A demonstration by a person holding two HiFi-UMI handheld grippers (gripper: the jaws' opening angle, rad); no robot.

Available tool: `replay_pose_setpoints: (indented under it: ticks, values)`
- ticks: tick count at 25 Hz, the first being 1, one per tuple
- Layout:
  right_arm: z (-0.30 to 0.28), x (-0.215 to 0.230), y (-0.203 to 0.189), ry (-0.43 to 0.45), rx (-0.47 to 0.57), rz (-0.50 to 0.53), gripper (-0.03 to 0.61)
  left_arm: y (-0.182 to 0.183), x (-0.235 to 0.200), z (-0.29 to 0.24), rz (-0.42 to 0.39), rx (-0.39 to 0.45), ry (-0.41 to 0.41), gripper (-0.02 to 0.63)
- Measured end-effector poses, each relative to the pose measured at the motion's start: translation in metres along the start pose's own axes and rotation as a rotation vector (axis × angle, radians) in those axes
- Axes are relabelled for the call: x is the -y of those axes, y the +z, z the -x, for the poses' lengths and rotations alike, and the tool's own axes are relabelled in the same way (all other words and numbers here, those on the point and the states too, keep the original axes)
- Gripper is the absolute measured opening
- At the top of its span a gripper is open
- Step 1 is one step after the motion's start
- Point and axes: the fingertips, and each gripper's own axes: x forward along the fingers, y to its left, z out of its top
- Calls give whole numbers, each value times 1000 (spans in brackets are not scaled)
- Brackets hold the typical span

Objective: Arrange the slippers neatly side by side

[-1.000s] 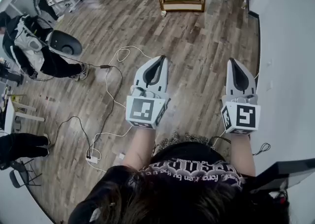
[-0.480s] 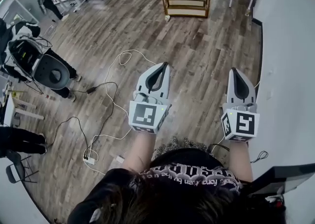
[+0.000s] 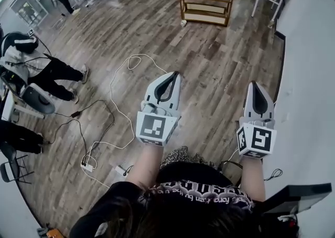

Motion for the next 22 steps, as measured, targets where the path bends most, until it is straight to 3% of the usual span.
replay_pose_setpoints:
  ticks: [7,12,17,22]
  values:
    - [-71,-1,-7,24,26,3,3,-23,-37,-58,12,-19,-2,-12]
    - [-159,0,-12,31,51,16,3,-44,-85,-134,14,-16,-36,-12]
    - [-246,8,-13,3,38,27,3,-52,-131,-209,-5,-10,-81,-12]
    - [-313,8,-36,-12,-26,7,3,-71,-164,-267,34,-30,-105,-12]
